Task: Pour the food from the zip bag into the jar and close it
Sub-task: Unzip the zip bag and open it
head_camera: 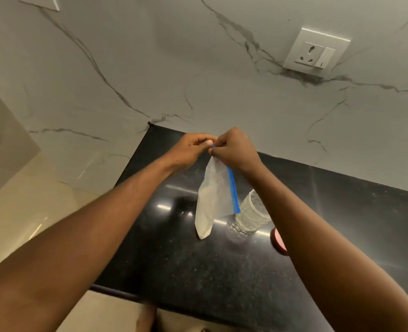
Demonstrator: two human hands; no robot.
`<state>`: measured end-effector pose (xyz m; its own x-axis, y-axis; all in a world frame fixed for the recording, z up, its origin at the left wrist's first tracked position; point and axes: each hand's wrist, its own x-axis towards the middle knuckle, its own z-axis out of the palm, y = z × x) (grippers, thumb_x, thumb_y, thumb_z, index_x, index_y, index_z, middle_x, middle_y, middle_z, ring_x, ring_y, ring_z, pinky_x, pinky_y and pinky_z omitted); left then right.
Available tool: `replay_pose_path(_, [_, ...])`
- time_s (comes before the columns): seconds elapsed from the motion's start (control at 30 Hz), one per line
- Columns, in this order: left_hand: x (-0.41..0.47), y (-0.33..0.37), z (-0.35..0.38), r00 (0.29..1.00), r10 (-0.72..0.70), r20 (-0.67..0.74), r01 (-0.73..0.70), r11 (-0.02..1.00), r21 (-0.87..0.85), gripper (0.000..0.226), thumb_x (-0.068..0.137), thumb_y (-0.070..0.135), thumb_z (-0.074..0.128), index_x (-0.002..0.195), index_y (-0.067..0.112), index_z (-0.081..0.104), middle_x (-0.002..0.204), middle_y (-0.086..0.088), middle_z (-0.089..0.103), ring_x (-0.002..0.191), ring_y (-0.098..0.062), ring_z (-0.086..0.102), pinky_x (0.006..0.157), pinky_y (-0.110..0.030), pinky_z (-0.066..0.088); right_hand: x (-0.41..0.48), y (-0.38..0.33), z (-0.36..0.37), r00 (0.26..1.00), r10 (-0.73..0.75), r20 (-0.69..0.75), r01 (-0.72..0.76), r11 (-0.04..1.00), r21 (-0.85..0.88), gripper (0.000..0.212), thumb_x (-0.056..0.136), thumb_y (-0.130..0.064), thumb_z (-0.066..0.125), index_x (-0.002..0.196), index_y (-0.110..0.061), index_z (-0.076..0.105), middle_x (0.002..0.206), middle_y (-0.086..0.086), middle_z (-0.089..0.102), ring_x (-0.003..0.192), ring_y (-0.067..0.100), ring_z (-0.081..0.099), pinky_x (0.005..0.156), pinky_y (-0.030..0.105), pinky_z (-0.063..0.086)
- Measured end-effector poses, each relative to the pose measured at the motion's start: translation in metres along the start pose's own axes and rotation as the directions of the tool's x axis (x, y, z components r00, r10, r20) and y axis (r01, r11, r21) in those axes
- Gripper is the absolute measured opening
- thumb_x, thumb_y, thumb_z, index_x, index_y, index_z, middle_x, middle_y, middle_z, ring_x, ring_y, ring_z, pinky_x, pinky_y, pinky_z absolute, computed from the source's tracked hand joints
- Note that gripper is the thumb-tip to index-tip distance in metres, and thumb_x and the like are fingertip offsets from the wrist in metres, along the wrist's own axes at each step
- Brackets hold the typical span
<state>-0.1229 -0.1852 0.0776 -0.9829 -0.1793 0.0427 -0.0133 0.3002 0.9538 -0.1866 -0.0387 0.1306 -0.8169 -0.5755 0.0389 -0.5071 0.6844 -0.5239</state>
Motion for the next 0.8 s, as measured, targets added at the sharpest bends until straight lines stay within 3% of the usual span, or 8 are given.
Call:
replay_pose_path(0.07, [-0.002,-0.001,-0.007,0.998,0.036,0.055,-0.034,0.999,-0.036,0.022,0.108,0.028,0.059,0.117,0.033,0.078,0.111,0.017,0.080,0.113,0.001,0.071,0.096,-0.016,0.055,-0.002,0.006,-0.006,0.999,-0.039,-0.004,0.039,0.998,0.042,0.013,0.085,-0.023,0.082,0.087,-0.010,0.084,0.075,0.001,0.073,0.060,0.006,0.065,0.053,0.012,0.045])
replay_pose_path(0.13, [-0.006,-0.005,-0.011,0.995,0.046,0.091,-0.038,0.996,-0.082,0.019,0.104,0.034,0.064,0.114,0.035,0.080,0.108,0.016,0.081,0.108,-0.003,0.074,0.087,-0.013,0.057,-0.003,0.010,-0.012,0.997,-0.063,-0.045,0.066,0.995,0.075,0.018,0.081,-0.028,0.088,0.085,-0.011,0.084,0.074,-0.001,0.073,0.059,0.006,0.066,0.051,0.007,0.046])
replay_pose_path(0.3, [-0.007,-0.011,-0.005,0.995,0.048,0.087,-0.038,0.993,-0.111,0.017,0.101,0.032,0.069,0.113,0.027,0.079,0.108,0.010,0.081,0.107,-0.009,0.075,0.087,-0.018,0.060,-0.010,0.014,-0.009,0.999,-0.043,-0.023,0.045,0.997,0.059,0.029,0.081,-0.037,0.086,0.087,-0.009,0.083,0.080,0.001,0.075,0.062,0.010,0.069,0.061,0.020,0.058])
replay_pose_path(0.4, [-0.007,-0.008,0.000,0.997,0.057,0.044,-0.051,0.992,-0.118,0.014,0.102,0.027,0.068,0.108,0.027,0.081,0.104,0.013,0.081,0.105,-0.003,0.075,0.084,-0.011,0.056,-0.013,0.018,-0.007,0.999,-0.023,-0.039,0.025,0.999,0.044,0.032,0.088,-0.041,0.079,0.093,-0.009,0.083,0.088,0.005,0.078,0.069,0.016,0.073,0.070,0.031,0.064])
replay_pose_path(0.57, [-0.007,-0.005,0.012,0.998,0.059,-0.028,-0.062,0.989,-0.137,0.015,0.100,0.023,0.071,0.098,0.032,0.083,0.098,0.013,0.081,0.101,-0.003,0.075,0.083,-0.014,0.058,-0.031,0.024,-0.005,0.991,0.023,-0.131,-0.018,0.999,0.039,0.028,0.094,-0.040,0.072,0.096,-0.014,0.082,0.091,0.002,0.078,0.070,0.014,0.071,0.068,0.027,0.061])
replay_pose_path(0.7, [-0.005,-0.010,0.019,0.991,0.030,-0.134,-0.050,0.987,-0.154,0.014,0.102,0.020,0.069,0.104,0.022,0.082,0.101,0.008,0.078,0.096,-0.001,0.073,0.080,-0.013,0.058,-0.051,0.028,-0.002,0.982,0.074,-0.175,-0.059,0.994,0.088,0.022,0.094,-0.035,0.073,0.094,-0.015,0.082,0.090,0.000,0.078,0.074,0.015,0.072,0.071,0.031,0.063])
replay_pose_path(0.8, [-0.004,-0.014,0.020,0.983,-0.010,-0.184,-0.025,0.982,-0.188,0.016,0.102,0.019,0.068,0.111,0.015,0.081,0.102,0.002,0.077,0.095,-0.006,0.074,0.080,-0.015,0.059,-0.065,0.031,0.002,0.979,0.101,-0.175,-0.082,0.990,0.113,0.019,0.094,-0.035,0.073,0.093,-0.018,0.082,0.086,-0.004,0.076,0.070,0.008,0.070,0.064,0.022,0.058])
